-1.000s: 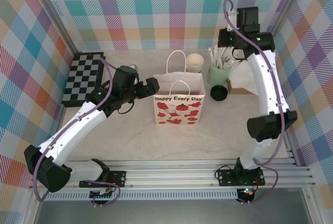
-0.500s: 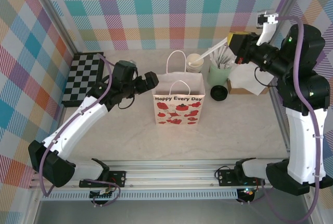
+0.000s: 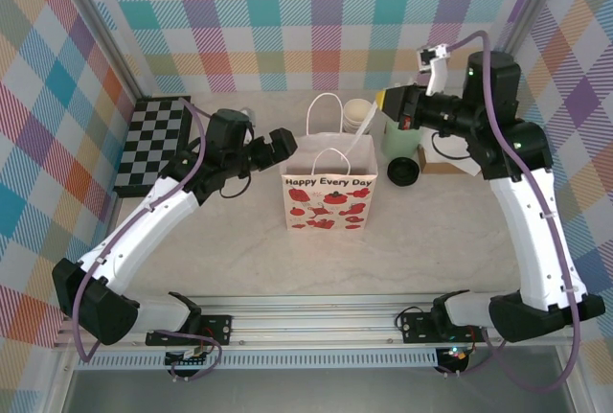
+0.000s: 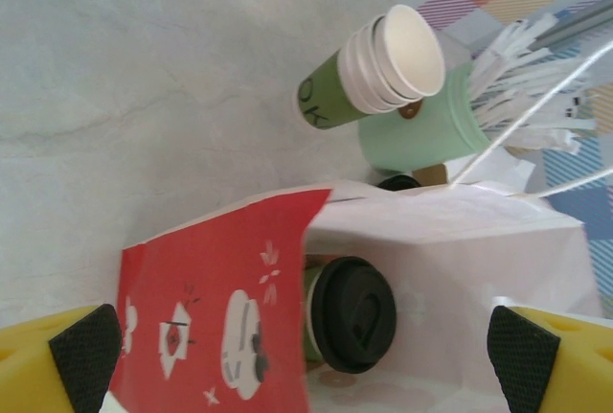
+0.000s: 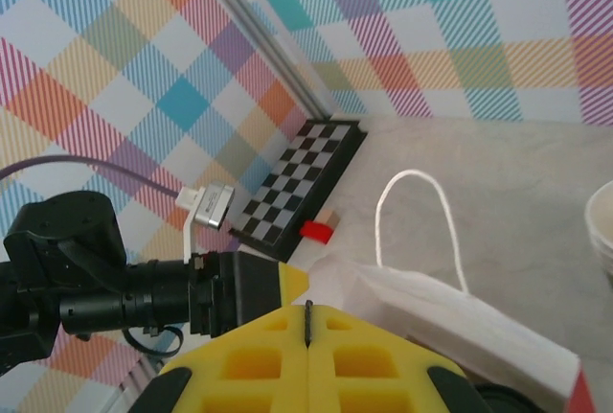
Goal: Pack the takeout coffee
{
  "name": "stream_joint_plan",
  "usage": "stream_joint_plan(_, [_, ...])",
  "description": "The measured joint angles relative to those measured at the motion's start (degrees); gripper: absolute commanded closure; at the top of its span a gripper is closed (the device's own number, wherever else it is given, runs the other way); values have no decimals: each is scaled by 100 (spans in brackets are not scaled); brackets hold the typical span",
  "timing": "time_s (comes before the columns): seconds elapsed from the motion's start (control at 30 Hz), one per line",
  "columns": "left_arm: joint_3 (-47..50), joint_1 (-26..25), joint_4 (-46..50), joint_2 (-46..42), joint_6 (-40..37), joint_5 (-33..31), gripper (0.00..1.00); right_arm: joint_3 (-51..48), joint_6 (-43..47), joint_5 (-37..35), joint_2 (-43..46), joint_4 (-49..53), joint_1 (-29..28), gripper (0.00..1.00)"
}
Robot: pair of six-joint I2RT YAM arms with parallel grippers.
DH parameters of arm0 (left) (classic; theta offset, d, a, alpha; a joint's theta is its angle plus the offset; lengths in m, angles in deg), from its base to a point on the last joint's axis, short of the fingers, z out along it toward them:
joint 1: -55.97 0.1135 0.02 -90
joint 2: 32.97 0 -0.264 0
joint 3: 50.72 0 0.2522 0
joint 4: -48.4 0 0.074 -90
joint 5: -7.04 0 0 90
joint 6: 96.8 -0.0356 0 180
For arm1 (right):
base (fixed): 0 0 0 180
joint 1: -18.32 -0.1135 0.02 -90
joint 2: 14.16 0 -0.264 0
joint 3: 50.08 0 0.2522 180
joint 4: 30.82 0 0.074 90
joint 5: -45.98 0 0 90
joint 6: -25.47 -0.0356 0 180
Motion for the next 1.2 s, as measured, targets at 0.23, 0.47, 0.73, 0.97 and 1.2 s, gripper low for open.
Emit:
stream_joint_plan(0.23, [140, 0, -503, -61, 59, 363, 0, -374, -334, 162, -245, -411, -470, 100])
stream_joint_plan(0.47, [271, 0, -660, -120, 319, 313, 0, -616, -564, 127, -315, -859, -872, 100])
stream_joint_plan(0.73, [424, 0, -621, -212, 511, -17, 0, -1215, -785, -227, -560, -1259, -1296, 100])
stream_joint_plan(0.97, [426, 0, -625, -227, 514, -59, 0, -1375, -892, -267, -872, -1287, -1329, 99])
stream_joint_plan(1.2, [535, 0, -669, -227, 533, 42, 0, -1392, -857, -313, -1064, -1113, -1349, 85])
